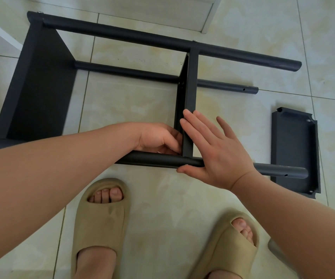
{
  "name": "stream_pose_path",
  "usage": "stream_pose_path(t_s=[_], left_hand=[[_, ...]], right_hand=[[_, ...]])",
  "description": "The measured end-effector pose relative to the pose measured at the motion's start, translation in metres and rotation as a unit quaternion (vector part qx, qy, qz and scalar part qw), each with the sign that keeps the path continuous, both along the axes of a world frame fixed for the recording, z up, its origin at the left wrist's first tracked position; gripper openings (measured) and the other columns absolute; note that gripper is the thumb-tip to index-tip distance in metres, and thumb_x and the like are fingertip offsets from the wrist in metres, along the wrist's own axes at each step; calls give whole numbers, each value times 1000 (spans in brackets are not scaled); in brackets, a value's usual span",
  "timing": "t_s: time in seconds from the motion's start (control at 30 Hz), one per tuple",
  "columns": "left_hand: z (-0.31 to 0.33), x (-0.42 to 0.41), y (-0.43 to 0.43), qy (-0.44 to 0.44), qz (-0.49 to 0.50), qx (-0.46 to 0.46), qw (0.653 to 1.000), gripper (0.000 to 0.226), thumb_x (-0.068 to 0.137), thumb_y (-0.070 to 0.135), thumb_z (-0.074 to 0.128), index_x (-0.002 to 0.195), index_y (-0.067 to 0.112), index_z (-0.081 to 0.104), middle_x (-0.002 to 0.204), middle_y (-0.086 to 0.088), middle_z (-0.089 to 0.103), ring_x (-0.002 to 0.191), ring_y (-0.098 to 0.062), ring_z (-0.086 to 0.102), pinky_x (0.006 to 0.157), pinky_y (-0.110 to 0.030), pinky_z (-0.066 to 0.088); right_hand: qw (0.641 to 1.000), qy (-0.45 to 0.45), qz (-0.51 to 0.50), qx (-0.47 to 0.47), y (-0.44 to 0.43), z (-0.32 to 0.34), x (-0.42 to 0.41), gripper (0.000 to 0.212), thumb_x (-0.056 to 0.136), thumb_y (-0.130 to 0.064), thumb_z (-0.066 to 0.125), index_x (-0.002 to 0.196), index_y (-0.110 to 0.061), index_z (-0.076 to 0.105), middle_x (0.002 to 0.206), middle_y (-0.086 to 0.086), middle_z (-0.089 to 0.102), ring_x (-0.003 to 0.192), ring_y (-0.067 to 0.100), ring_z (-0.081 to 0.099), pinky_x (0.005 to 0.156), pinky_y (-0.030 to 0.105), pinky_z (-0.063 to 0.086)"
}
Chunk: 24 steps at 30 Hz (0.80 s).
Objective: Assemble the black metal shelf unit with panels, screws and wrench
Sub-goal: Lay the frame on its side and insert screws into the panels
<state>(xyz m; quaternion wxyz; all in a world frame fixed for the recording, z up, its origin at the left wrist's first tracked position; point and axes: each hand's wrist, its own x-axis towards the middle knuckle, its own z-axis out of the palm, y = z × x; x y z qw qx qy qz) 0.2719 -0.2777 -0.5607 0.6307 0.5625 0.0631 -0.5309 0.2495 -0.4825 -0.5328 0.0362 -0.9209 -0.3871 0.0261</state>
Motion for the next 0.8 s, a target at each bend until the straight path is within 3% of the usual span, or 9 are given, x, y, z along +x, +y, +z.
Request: stream_pose_path(t_s=[0.17, 0.3, 0.43, 0.57, 0.67, 0.8], left_hand=[[2, -1, -3, -14, -19, 20, 1000, 16, 94, 2, 53, 92, 5, 68, 88, -11, 72, 82, -22, 70, 84, -35, 55], [2, -1, -2, -46, -25, 57, 997, 13, 93, 0, 56, 90, 3, 67, 77, -9, 70, 70, -19, 68, 70, -26, 55], [4, 0, -1, -21, -10, 30, 999, 14, 92, -7, 52, 90, 1, 63, 67, -8, 67, 59, -15, 67, 59, -22, 54], [2, 0, -2, 4, 15, 9, 1000, 17, 92, -8, 50, 91, 4, 63, 77, -9, 69, 70, -19, 69, 71, -30, 57], [3, -1, -3, -28, -21, 28, 999, 15, 96, 2, 51, 96, 4, 67, 87, -10, 72, 80, -19, 70, 83, -34, 56], [3, 0, -2, -76, -50, 80, 993, 21, 93, 3, 57, 109, -8, 65, 87, -14, 68, 79, -23, 66, 82, -35, 55]], right_hand=[[1000, -1, -1, 4, 0, -1, 0, 97, 90, -81, 32, 159, -13, 30, 168, 0, 18, 155, 18, 16, 118, 59, 26], [1000, 0, -2, 7, 0, -1, 0, 97, 89, -81, 33, 158, -13, 31, 168, 0, 19, 155, 18, 17, 118, 59, 27], [1000, 0, -1, 4, 0, -1, 0, 97, 90, -82, 31, 158, -13, 30, 168, 0, 18, 155, 18, 16, 119, 59, 26], [1000, -1, 0, 0, 0, -1, 0, 97, 90, -81, 33, 159, -13, 30, 168, 0, 18, 155, 19, 16, 119, 59, 25], [1000, -1, 1, -1, 0, -1, 0, 97, 90, -81, 33, 159, -13, 30, 168, 0, 18, 155, 19, 16, 119, 59, 25], [1000, 1, -1, -3, 0, 0, 0, 97, 90, -82, 30, 159, -13, 29, 168, 0, 17, 155, 18, 15, 119, 59, 25]])
